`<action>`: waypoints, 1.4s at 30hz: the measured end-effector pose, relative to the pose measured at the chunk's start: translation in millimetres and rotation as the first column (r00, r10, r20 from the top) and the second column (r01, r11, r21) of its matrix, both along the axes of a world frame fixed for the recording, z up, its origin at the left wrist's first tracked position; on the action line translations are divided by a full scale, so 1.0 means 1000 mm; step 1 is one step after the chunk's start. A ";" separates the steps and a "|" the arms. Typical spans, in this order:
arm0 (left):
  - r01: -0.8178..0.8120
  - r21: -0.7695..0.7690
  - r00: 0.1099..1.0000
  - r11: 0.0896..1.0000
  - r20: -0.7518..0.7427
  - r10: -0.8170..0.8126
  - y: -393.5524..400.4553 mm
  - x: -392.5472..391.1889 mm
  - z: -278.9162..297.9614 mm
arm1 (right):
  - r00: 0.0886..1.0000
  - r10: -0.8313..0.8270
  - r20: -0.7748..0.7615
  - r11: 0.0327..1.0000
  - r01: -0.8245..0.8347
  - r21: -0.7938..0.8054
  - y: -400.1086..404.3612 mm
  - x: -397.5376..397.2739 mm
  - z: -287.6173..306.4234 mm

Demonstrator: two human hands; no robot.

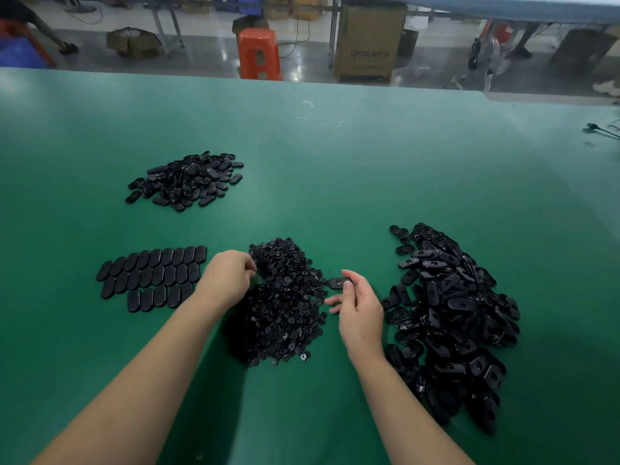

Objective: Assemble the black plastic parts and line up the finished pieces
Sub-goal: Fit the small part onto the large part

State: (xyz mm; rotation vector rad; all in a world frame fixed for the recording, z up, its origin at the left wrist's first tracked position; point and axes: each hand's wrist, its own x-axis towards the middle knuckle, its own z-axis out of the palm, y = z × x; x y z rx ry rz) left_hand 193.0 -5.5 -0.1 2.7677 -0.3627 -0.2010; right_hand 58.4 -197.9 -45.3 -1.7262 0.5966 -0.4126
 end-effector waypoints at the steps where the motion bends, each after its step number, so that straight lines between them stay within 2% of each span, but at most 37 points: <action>1: 0.016 -0.033 1.000 0.999 0.018 -0.015 -0.002 -0.001 0.001 | 1.000 0.001 -0.001 1.000 -0.001 -0.002 0.000 0.000 0.000; 3: 0.050 -0.138 0.999 0.989 0.025 -0.047 -0.008 -0.005 0.005 | 1.000 0.001 0.000 1.000 -0.001 -0.005 0.000 0.000 0.000; 6: 0.048 -0.356 0.994 0.933 -0.072 -0.078 -0.017 -0.012 0.011 | 1.000 -0.005 -0.001 1.000 0.005 -0.018 0.000 0.000 0.001; 11: -0.108 -0.702 0.952 0.704 -0.277 -0.130 -0.038 -0.027 0.015 | 1.000 -0.018 -0.001 1.000 0.018 -0.016 0.000 0.000 0.002; 13: -0.139 -0.759 0.919 0.636 -0.338 -0.202 -0.048 -0.034 0.015 | 1.000 -0.025 -0.001 1.000 0.025 -0.012 0.000 0.000 0.003; 18: -0.189 -0.816 0.860 0.546 -0.406 -0.310 -0.067 -0.044 0.011 | 0.999 -0.031 -0.008 0.999 0.031 -0.020 -0.001 0.001 0.002; 28: -0.244 -0.788 0.863 0.566 -0.442 -0.243 -0.080 -0.046 0.005 | 1.000 -0.028 -0.010 1.000 0.028 -0.010 -0.001 0.000 0.003; 34: -0.294 -0.738 0.852 0.608 -0.491 -0.184 -0.087 -0.047 0.002 | 0.999 -0.044 -0.008 0.999 0.044 -0.018 -0.001 0.000 0.003; 38: -0.261 -0.717 0.878 0.647 -0.455 -0.149 -0.094 -0.051 0.002 | 0.999 -0.046 -0.025 0.998 0.045 -0.036 -0.001 0.000 0.003; 42: -0.203 -0.655 0.920 0.728 -0.383 -0.087 -0.101 -0.053 0.004 | 0.998 -0.036 -0.044 0.999 0.035 -0.039 0.000 0.001 0.004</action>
